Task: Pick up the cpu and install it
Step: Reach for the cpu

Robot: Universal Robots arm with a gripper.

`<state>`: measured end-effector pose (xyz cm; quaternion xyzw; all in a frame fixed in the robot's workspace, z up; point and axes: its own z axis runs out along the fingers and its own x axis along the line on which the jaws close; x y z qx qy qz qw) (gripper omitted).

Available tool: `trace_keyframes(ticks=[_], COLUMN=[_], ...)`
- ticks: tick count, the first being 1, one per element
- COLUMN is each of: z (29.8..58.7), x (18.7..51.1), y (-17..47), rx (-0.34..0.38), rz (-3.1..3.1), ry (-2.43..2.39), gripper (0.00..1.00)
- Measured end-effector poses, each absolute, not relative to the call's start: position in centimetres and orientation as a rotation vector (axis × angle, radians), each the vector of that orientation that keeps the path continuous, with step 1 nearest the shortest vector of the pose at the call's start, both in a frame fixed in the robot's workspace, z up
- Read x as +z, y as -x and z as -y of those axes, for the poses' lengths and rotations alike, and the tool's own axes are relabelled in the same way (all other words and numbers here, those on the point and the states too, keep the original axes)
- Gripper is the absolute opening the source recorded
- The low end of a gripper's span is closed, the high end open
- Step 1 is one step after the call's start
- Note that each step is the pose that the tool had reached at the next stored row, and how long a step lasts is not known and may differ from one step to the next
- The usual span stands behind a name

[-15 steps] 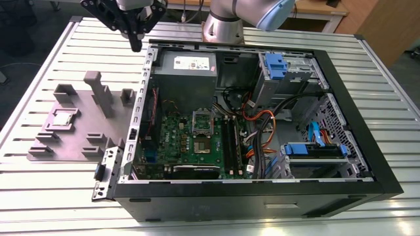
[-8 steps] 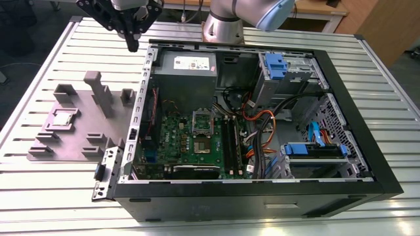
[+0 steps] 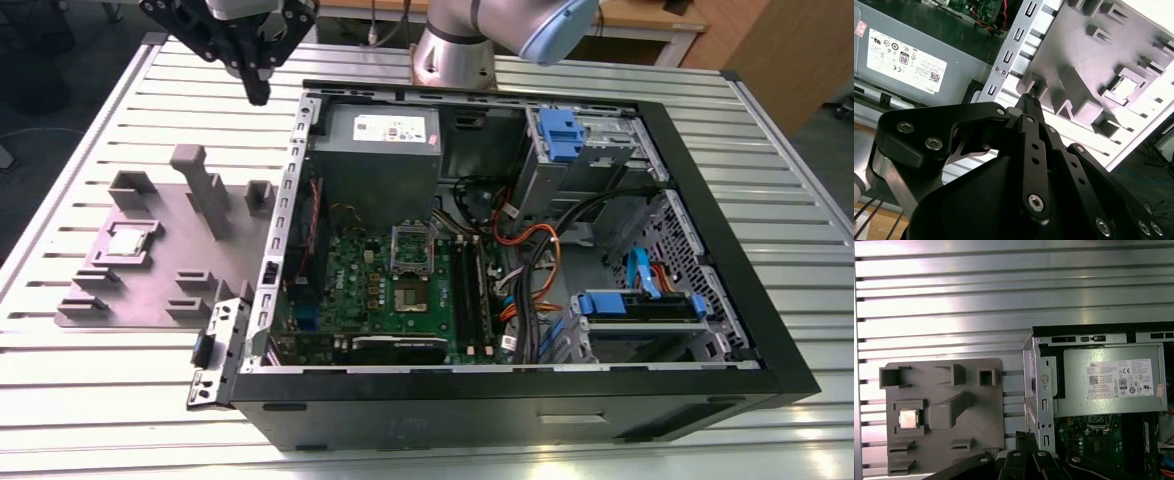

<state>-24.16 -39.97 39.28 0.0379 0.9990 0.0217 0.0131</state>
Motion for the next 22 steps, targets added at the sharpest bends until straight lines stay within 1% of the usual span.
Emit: trace_keyframes(ticks=[22], z=[40.0], x=[39.3], y=[25.7], rx=[0.068], rz=[-3.112], ry=[-0.118], gripper=[0.11])
